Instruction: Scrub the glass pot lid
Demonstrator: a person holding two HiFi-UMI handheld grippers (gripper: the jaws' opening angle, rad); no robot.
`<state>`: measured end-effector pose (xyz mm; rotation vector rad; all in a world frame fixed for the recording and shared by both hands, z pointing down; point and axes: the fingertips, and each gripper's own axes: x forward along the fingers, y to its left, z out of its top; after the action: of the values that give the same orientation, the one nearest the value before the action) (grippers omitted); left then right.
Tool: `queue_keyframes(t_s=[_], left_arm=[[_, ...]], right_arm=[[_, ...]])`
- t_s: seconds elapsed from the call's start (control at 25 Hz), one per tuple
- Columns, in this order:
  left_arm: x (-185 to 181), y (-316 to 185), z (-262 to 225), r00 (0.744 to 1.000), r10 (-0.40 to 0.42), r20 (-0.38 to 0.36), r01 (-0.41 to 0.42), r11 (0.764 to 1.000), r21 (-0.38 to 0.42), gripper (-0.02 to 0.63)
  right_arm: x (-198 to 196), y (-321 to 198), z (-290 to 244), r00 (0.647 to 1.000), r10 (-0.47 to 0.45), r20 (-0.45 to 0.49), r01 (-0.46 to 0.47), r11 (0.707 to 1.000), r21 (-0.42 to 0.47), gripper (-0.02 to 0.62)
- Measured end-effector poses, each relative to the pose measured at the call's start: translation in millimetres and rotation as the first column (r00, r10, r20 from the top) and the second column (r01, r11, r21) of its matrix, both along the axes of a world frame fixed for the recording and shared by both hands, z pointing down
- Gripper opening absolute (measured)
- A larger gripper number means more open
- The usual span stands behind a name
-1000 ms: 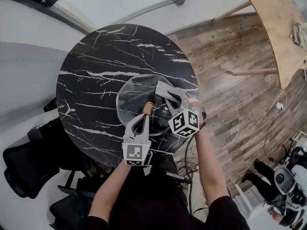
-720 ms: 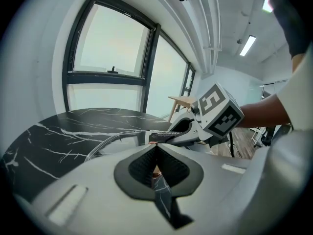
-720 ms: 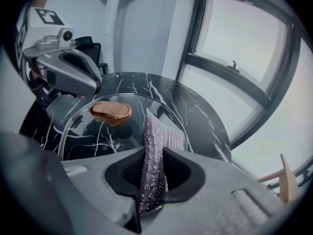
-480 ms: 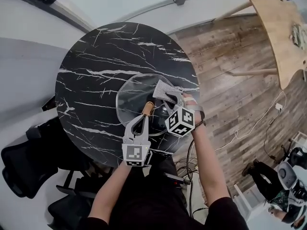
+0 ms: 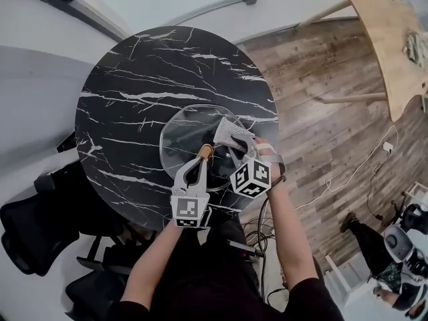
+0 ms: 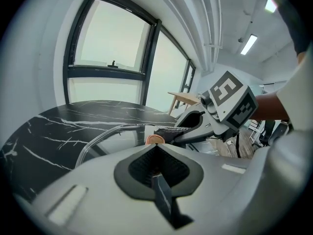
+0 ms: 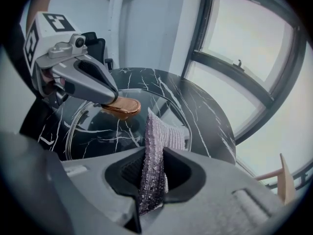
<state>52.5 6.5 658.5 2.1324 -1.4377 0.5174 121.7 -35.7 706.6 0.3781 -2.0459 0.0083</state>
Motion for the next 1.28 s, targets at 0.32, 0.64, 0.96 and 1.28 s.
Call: queue_keyframes(t_s=[0.32,0.64,0.96,1.28], left_arm=[[2.0,0.5,-0.1,0.999,0.021,-0.029,-0.02,1.0,0.013,0.003],[2.2,-0.2,0.6,0.999,0.027,-0.025,-0.027,1.0,0.016,0.003],[4.7,0.7,-0.8,0.989,0.139,-0.047,-0.14,0.99,-0.009,0.003],[8.6,-1.6,-1.2,0.981,0.192,-0.038,-0.193,0.981,-0.027,0.003]], right_arm=[[5.7,13.9,-0.2,1.0,0.016,0.001,-0.016,1.0,-0.011,0.075],[5.5,37.5,-1.3,0.999,0.046,0.012,-0.046,0.998,-0.031,0.075],[3.4,62.9,-0.8,0.994,0.098,0.041,-0.095,0.993,-0.067,0.077],[2.3,63.9,-1.8,0.974,0.217,0.072,-0.209,0.972,-0.108,0.077]])
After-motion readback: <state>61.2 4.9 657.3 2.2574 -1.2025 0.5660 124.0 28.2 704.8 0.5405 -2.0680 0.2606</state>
